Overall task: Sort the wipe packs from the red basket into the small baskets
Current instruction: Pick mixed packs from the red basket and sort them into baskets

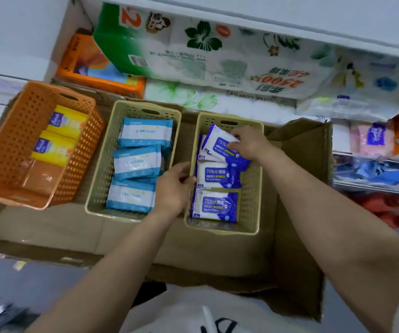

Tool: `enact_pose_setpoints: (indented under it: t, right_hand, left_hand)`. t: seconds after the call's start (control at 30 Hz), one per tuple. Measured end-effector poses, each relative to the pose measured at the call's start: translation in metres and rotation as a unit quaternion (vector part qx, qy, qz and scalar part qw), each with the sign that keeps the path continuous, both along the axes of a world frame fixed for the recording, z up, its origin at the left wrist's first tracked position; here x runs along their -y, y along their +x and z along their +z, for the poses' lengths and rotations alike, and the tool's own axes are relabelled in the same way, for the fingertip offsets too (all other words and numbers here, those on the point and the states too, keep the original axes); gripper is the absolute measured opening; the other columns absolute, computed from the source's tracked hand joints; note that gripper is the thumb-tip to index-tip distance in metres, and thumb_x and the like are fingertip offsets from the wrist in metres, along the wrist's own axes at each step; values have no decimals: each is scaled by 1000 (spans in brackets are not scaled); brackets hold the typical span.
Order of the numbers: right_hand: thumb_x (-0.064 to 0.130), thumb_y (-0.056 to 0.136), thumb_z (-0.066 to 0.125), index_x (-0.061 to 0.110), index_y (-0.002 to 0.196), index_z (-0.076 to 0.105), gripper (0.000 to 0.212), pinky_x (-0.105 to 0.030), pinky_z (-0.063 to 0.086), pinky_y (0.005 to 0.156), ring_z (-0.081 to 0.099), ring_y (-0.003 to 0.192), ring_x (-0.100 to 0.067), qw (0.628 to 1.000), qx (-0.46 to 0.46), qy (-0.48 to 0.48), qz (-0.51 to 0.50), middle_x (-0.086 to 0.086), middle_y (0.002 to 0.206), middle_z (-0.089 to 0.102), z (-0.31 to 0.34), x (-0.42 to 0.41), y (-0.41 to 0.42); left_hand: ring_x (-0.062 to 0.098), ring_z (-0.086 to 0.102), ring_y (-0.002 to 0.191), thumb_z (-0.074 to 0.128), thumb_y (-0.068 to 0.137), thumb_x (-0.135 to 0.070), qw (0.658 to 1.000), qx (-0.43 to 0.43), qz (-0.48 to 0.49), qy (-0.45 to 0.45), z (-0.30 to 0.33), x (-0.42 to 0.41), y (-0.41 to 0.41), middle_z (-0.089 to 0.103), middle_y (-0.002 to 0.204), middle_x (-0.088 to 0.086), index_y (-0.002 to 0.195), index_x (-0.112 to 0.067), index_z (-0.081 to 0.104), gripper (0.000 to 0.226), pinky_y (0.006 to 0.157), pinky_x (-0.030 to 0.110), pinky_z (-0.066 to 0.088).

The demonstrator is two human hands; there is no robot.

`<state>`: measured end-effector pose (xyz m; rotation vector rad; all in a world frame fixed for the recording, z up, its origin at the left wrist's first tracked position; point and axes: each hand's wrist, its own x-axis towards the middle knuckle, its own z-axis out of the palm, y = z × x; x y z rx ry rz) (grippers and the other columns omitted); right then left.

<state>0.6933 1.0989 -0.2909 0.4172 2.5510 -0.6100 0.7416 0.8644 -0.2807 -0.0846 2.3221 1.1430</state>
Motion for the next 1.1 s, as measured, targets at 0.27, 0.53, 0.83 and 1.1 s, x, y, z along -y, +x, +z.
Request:
enact_pose_setpoints:
  t: [0.27, 0.53, 0.83, 1.1]
  right_hand:
    - [23, 92, 64, 18, 118, 66, 27, -30, 42, 77, 62, 106, -28, 997, 26, 25, 69, -9, 119, 66, -31, 10, -14]
    - [35, 87, 71, 11, 116, 68, 38, -32, 49, 83, 60, 103, -24, 973, 139, 15, 182, -8, 117, 66, -16, 14, 16]
    - [28, 80, 79, 20, 112, 63, 37, -31, 47, 79, 60, 103, -23, 979, 146, -27, 141, -3, 115, 64, -49, 57, 82]
    - [30, 78, 80, 21, 110, 61, 38, -31, 48, 75, 61, 103, -23, 988, 90, 11, 126, -2, 112, 65, -51, 60, 88]
  left_hand:
    - [2, 61, 79, 72, 86, -15, 1000, 3, 19, -23, -4, -2, -4, 70, 90, -7, 125, -28, 65, 42, 67, 10, 40]
    - [5, 66, 83, 71, 86, -15, 1000, -4, 26, -12, -6, -1, -4, 72, 90, -7, 125, -30, 66, 42, 81, 20, 50]
    - [16, 68, 96, 69, 89, -16, 999, 25, 31, -6, -7, -2, -4, 73, 104, 0, 129, -31, 62, 43, 87, 41, 58]
    - [15, 68, 94, 70, 88, -15, 999, 27, 39, 11, -14, 0, -4, 72, 99, -2, 128, -30, 63, 44, 86, 41, 58]
